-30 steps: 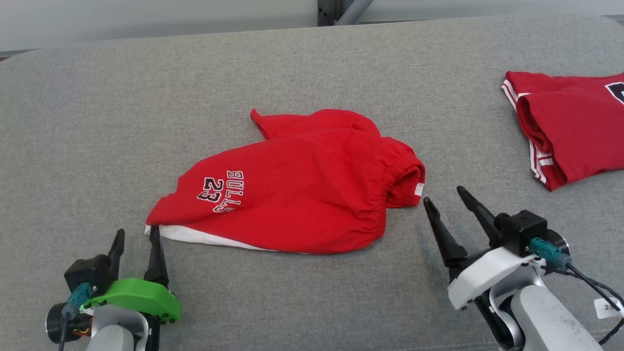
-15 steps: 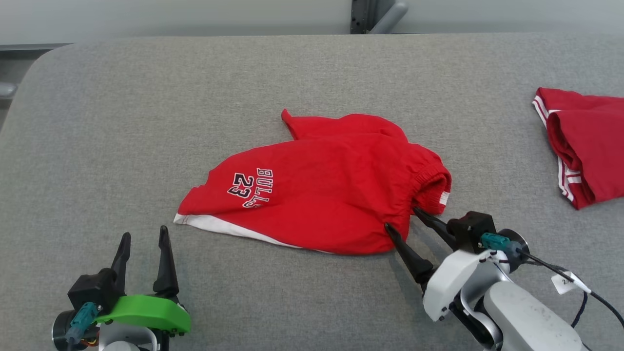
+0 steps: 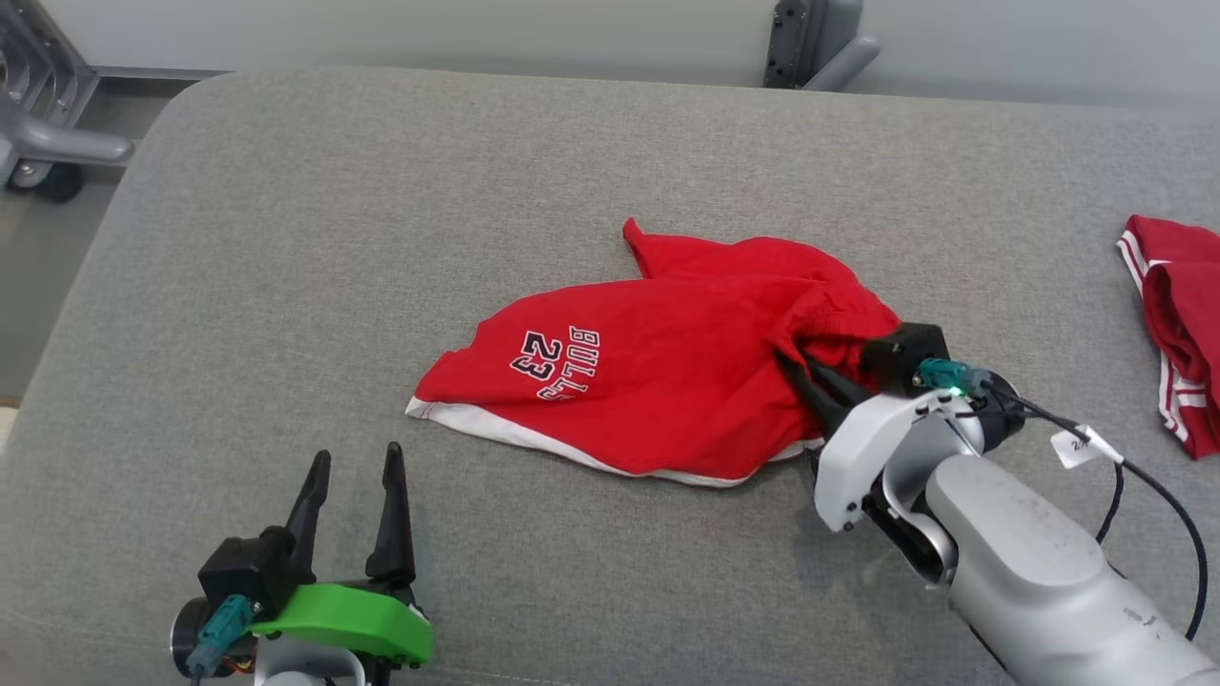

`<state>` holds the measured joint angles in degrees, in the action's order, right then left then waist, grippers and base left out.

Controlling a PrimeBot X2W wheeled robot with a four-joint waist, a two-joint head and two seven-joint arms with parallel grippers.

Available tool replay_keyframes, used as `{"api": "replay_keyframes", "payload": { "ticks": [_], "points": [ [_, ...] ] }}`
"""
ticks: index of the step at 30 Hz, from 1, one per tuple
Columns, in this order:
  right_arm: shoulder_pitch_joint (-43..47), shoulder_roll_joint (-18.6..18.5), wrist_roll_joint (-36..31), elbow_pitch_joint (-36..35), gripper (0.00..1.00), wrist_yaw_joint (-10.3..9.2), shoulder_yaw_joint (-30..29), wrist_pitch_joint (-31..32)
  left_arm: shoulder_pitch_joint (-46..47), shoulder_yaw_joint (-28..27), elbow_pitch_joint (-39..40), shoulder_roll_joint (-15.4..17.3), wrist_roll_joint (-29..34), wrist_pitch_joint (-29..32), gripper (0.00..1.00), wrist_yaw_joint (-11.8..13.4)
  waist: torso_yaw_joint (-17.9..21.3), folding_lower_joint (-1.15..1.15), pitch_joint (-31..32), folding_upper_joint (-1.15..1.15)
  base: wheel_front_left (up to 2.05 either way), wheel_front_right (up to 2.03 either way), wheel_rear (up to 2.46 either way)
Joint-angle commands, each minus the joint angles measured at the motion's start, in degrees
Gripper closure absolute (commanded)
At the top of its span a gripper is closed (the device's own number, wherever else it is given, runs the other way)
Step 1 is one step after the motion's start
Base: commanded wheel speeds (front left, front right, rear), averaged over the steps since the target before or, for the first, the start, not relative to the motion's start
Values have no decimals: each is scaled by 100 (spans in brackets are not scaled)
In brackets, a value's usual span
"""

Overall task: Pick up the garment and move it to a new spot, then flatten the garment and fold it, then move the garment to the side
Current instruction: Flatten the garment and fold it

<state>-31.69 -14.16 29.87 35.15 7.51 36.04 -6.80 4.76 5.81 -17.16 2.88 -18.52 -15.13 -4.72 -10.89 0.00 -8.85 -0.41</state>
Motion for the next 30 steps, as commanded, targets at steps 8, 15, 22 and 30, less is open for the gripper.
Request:
{"api": "replay_keyframes", "payload": {
  "ticks": [8, 15, 22, 30],
  "points": [
    [-801, -68, 301, 1214, 100, -5, 48, -20, -70, 426, 115, 6, -179, -2, 0, 83, -395, 0, 21, 41, 0, 0, 0],
    [-1256, -141, 478, 2188, 100, -5, 69, -45, -70, 584, 179, 5, -244, -2, 0, 129, -555, 0, -70, 41, 0, 0, 0],
    [-1620, -289, 721, 2888, 100, -6, -112, -252, 38, 648, 213, 5, -258, -2, 0, 164, -575, 0, -223, 41, 0, 0, 0],
    [-1789, -509, 951, 2687, 0, -6, 88, -549, 93, 656, 226, 5, -229, -2, 0, 172, -361, 0, -295, 41, 0, 0, 0]
  ]
}}
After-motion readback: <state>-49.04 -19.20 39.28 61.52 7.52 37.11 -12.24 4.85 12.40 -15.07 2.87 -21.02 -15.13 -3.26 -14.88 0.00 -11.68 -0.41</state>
